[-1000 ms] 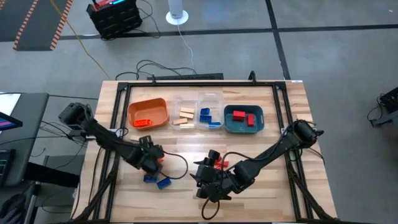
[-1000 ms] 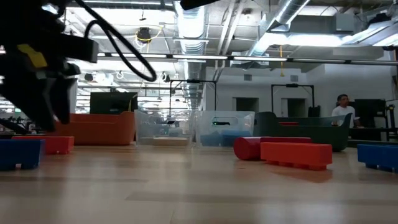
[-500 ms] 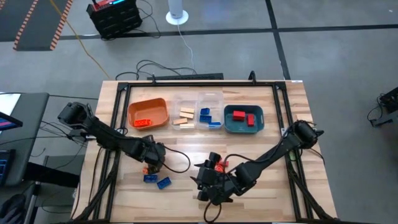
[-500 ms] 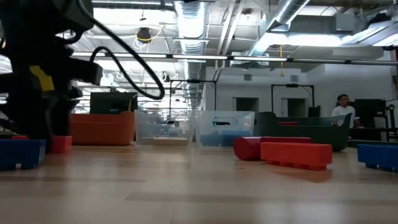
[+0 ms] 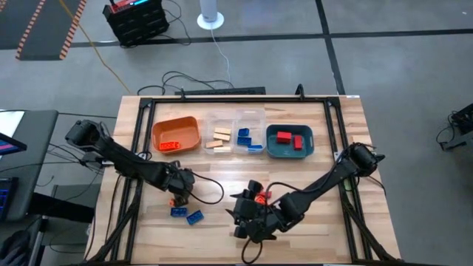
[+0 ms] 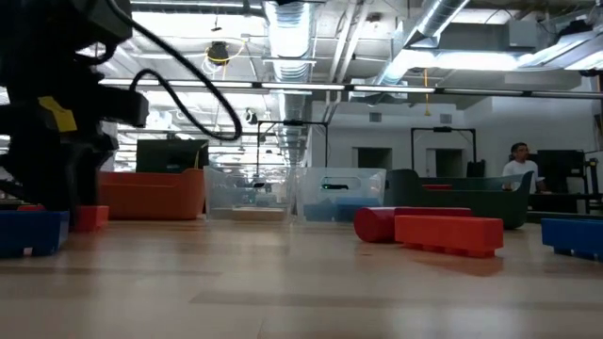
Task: Sort blocks
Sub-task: Put the orange game piece into the orange bin
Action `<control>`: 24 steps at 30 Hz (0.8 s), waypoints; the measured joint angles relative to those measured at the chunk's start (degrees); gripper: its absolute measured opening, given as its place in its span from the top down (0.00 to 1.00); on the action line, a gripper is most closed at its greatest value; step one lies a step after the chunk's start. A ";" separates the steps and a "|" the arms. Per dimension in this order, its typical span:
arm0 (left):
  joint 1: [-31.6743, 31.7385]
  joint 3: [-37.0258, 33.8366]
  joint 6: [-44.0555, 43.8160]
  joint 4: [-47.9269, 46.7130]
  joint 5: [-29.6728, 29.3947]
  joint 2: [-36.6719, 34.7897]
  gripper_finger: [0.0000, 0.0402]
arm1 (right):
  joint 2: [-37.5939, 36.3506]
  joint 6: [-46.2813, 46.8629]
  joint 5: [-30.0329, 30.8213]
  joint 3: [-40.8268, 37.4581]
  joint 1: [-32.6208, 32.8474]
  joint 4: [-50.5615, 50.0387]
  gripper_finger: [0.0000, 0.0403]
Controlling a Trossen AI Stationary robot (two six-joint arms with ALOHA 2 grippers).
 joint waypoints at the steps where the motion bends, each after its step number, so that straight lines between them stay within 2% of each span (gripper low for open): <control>1: -0.02 0.00 -0.05 -0.06 -0.37 -0.64 0.53 | -0.01 0.01 0.01 0.00 0.01 0.02 0.37; 7: -0.03 0.01 -1.62 -4.43 -7.18 -5.73 0.73 | 0.00 0.10 0.02 -0.02 0.03 0.02 0.37; 13: 1.13 0.02 -2.37 -10.65 -11.78 -12.38 0.73 | 0.00 0.17 0.16 -0.02 0.01 0.02 0.37; 17: 3.63 0.02 -4.89 -18.00 -17.82 -17.29 0.71 | 0.03 0.16 0.17 -0.02 -0.14 0.31 0.37; 21: 9.09 0.02 -4.16 -21.06 -22.61 -21.31 0.71 | 0.50 -0.01 -0.18 -0.10 -1.04 1.96 0.37; 24: 15.55 0.02 -0.44 -21.05 -23.45 -22.36 0.71 | 1.41 -0.44 -0.45 -0.10 -2.21 2.78 0.37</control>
